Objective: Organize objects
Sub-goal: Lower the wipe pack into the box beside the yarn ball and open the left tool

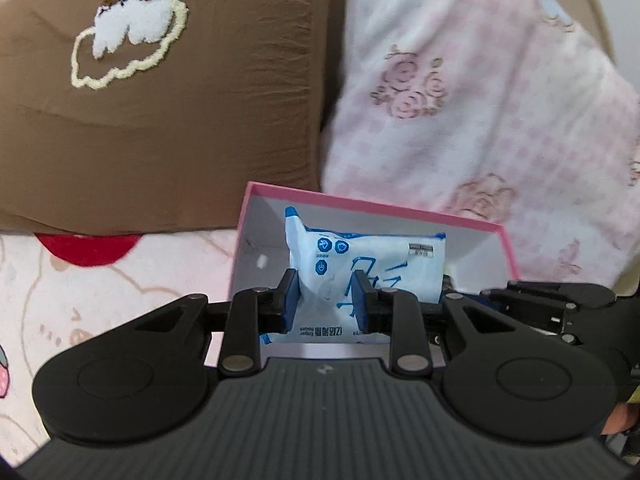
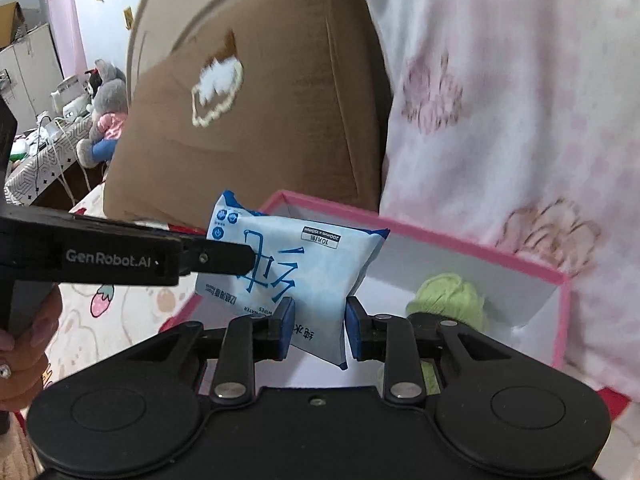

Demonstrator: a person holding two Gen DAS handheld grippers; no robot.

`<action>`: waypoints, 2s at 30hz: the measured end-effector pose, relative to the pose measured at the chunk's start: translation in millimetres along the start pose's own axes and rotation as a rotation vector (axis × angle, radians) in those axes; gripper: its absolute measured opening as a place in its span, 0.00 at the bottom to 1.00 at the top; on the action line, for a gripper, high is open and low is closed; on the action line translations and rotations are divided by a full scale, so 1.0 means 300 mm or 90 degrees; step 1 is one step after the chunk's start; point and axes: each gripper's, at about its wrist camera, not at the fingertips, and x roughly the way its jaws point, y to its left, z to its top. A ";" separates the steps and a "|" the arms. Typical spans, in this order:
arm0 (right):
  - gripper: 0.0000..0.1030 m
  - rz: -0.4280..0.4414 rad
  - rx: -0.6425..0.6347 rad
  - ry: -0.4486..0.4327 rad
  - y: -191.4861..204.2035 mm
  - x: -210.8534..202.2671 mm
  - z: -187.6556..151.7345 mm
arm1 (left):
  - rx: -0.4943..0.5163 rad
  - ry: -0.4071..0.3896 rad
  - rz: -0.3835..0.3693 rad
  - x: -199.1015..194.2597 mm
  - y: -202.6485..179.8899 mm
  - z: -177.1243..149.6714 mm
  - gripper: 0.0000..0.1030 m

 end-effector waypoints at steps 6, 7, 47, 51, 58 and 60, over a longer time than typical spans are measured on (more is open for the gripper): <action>0.31 0.051 0.093 0.024 -0.108 0.100 -0.001 | 0.018 0.024 0.017 0.089 -0.003 -0.014 0.25; 0.31 0.056 0.102 0.038 -0.123 0.118 -0.004 | 0.013 0.032 0.015 0.108 0.005 -0.016 0.25; 0.29 -0.054 0.065 0.124 -0.189 0.291 -0.010 | -0.023 0.072 0.056 0.402 0.015 -0.076 0.25; 0.30 -0.055 0.056 0.121 -0.191 0.278 -0.021 | -0.011 0.063 0.061 0.401 0.005 -0.075 0.25; 0.29 -0.103 0.009 0.104 -0.130 0.301 -0.017 | -0.015 0.082 0.066 0.376 0.004 -0.049 0.33; 0.29 -0.106 0.009 0.101 -0.119 0.301 -0.014 | -0.009 0.079 0.063 0.358 0.000 -0.043 0.33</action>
